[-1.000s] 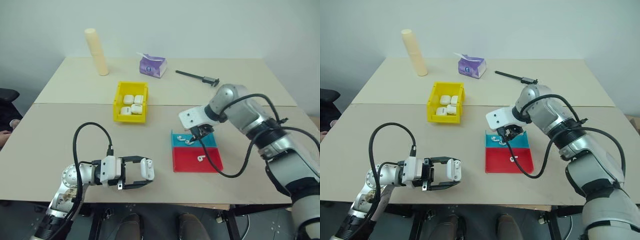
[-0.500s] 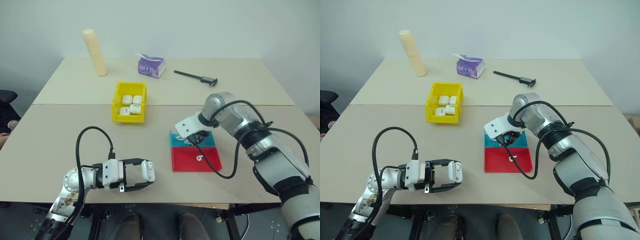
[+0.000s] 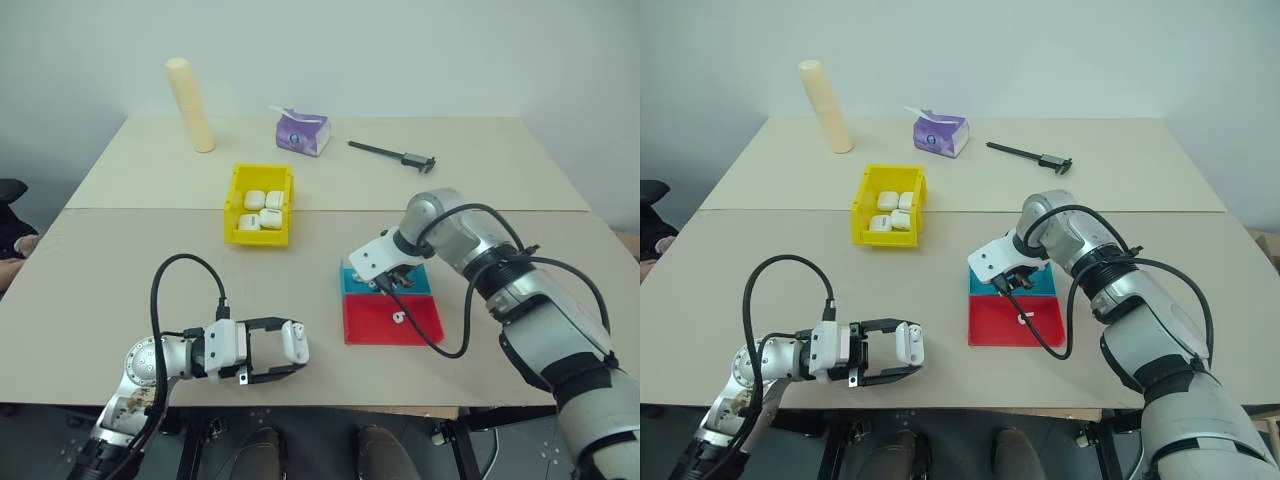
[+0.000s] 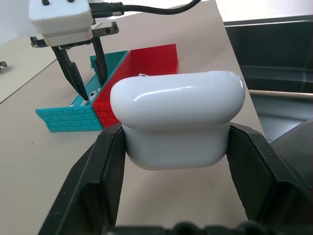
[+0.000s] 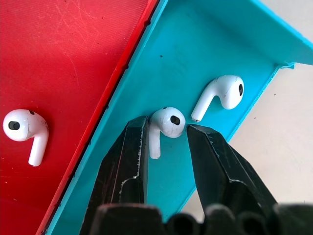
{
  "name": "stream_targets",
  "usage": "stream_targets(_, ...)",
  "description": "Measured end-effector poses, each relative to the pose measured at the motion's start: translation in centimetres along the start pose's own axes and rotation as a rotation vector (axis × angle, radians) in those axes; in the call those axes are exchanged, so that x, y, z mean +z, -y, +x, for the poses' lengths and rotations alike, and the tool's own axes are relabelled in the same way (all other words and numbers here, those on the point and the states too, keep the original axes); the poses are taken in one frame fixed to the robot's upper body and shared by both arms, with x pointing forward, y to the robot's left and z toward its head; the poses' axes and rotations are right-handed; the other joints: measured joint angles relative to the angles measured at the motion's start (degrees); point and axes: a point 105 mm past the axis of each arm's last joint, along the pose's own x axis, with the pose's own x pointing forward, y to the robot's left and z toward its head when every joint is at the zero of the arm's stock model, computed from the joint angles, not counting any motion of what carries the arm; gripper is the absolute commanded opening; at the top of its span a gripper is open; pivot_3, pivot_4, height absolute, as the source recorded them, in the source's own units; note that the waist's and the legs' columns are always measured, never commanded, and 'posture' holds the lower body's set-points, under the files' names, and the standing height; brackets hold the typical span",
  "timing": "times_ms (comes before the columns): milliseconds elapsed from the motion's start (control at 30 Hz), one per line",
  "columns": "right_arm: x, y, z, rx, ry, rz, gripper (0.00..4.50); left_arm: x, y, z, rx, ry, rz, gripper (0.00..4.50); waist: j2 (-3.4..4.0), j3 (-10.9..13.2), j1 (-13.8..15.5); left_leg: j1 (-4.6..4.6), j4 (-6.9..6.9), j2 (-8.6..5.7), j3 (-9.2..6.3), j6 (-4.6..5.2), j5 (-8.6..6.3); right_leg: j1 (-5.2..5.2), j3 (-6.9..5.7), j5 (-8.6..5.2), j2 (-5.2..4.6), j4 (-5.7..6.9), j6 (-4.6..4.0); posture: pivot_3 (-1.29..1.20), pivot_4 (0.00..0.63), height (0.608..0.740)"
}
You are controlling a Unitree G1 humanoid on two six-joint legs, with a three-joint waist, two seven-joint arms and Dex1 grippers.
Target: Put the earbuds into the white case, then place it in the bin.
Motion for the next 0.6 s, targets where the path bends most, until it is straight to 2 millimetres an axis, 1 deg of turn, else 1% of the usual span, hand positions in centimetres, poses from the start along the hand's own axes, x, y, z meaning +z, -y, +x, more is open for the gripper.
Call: stream_targets(600,0.12,0.17,0.15,-0.032,-0.002,-0.057,1.58,-0.20,0.05,0.01,0.004,-0.015,0.007,2.79,0.00,0.00,-0.10,0.12,0.00,0.01,0.01,0.00,0.00,0.08,0.01,0.00,0.00,0.01,-0.01,0.00,0.150,0.740)
